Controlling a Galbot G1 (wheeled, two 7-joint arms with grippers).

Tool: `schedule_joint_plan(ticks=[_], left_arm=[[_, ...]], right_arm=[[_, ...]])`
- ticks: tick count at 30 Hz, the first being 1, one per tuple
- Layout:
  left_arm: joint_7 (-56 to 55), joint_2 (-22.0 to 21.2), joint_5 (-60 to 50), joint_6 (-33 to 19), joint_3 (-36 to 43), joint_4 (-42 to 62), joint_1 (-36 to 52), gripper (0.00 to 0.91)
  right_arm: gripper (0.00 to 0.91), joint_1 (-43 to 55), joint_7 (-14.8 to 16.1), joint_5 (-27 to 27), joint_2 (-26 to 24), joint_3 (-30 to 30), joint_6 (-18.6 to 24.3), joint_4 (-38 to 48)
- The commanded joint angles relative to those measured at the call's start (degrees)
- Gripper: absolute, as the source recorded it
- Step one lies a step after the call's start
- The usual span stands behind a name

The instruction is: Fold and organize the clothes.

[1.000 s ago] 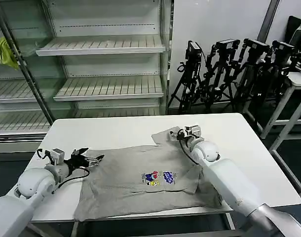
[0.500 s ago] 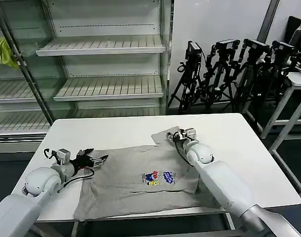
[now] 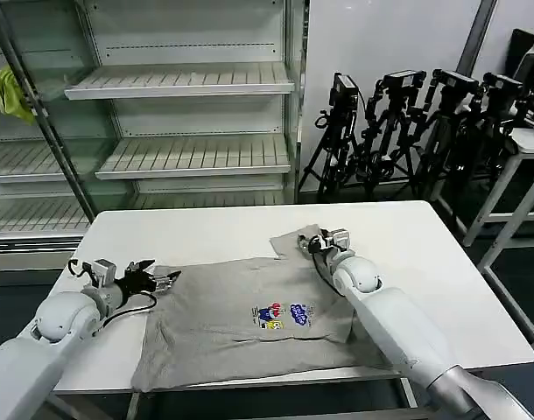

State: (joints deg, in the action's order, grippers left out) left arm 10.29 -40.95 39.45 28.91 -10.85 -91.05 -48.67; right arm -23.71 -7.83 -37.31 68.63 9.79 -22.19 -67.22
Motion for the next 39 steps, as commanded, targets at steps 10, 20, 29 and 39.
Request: schedule_joint_plan(ticks=[10, 20, 29, 39], left_arm=[[1.1, -0.01, -1.44, -0.6, 0.24, 2.88, 0.52, 0.383], [1.15, 0.35, -1.39, -0.73, -0.23, 1.34, -0.68, 0.262], [0.79, 0.27, -1.3, -1.19, -0.9, 0.06, -1.19, 0.262], [0.76, 0.17, -0.85, -2.12, -2.05, -1.79, -1.95, 0.111]], right_arm=[[0.0, -1.02, 0.35, 0.55, -0.58, -0.5, -0.51, -0.31], [0.0, -1.93, 0.52, 1.29, -1.07, -0.9, -0.16, -1.27], [0.0, -2.27, 0.54, 1.63, -1.44, -0.82, 0.44, -2.01], [0.0, -1.95, 0.63, 1.65, -1.79, -0.88, 1.92, -2.57]])
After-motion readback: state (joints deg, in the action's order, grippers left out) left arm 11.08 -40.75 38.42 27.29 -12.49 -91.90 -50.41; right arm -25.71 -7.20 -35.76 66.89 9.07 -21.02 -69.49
